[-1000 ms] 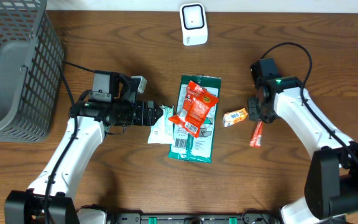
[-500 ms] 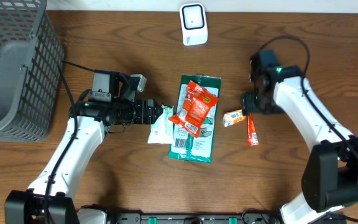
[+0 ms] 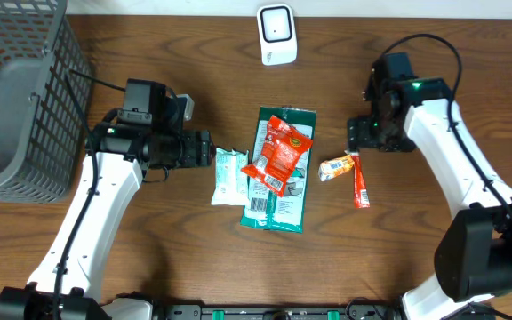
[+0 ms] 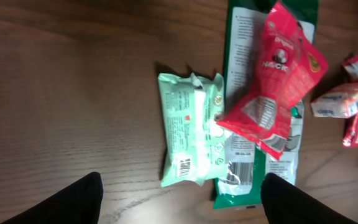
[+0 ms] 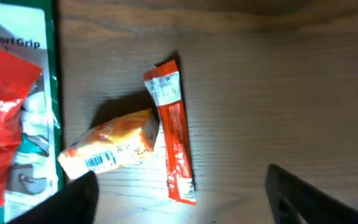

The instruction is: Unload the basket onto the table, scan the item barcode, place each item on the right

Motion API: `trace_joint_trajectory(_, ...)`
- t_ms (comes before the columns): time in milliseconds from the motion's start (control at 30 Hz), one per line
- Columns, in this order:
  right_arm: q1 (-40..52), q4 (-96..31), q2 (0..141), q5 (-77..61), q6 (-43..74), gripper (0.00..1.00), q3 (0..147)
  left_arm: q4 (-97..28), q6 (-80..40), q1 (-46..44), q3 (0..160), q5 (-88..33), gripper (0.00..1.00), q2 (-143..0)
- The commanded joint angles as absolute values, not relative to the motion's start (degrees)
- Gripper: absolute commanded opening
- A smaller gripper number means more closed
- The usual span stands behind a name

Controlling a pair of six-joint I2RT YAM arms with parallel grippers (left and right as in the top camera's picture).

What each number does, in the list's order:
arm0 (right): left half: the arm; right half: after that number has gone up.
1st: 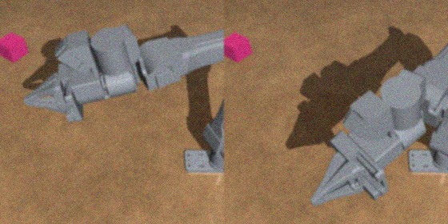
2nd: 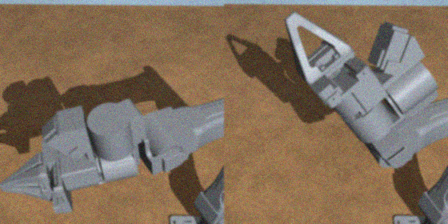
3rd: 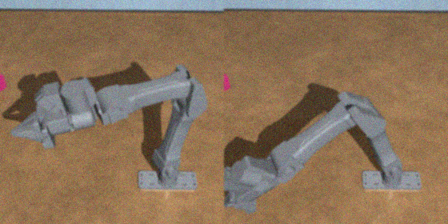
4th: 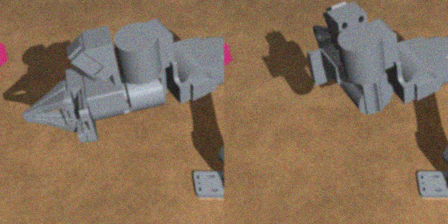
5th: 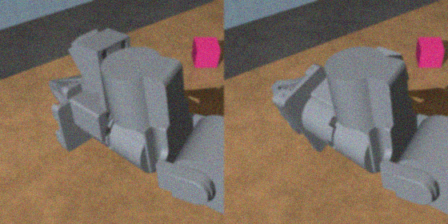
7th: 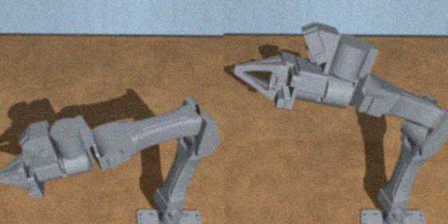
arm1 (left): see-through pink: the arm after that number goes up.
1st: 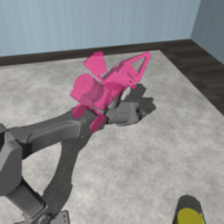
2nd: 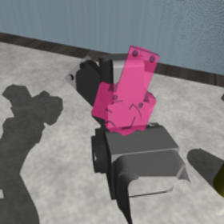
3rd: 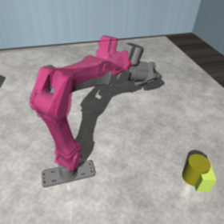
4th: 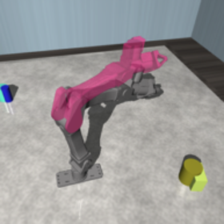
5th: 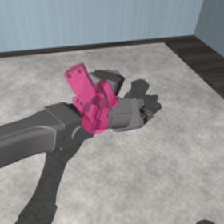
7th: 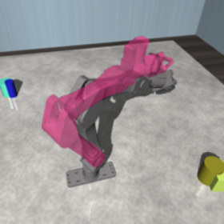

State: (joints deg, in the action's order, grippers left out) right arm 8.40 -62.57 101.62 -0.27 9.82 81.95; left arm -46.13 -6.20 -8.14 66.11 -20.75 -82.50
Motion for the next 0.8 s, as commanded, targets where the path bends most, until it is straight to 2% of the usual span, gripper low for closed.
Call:
trace_joint_trajectory(0, 6.3, -63.0, 101.6, -7.0, 8.7, 0.7, 82.3, -46.7, -6.5, -8.1, 66.8, -18.5, 0.82, -82.0)
trace_joint_trajectory(233, 6.1, -62.9, 101.6, -7.2, 8.7, 0.77, 82.1, -46.7, -6.5, -8.1, 66.7, -18.5, 0.82, -82.0)
trace_joint_trajectory(367, 6.1, -61.8, 101.6, -7.2, 8.7, 0.98, 82.0, -46.7, -6.5, -8.1, 66.7, -18.5, 0.82, -82.0)
trace_joint_trajectory(400, 6.1, -61.5, 101.6, -7.2, 8.7, 0.99, 82.0, -46.7, -6.5, -8.1, 66.7, -18.5, 0.82, -82.0)
trace_joint_trajectory(633, 6.1, -60.8, 101.6, -8.7, 8.8, 0.99, 81.8, -46.7, -6.5, -8.1, 66.7, -18.5, 0.82, -82.0)
trace_joint_trajectory(767, 6.2, -62.1, 101.6, -9.5, 11.2, 0.88, 81.6, -46.7, -6.5, -8.1, 66.7, -18.5, 0.82, -82.0)
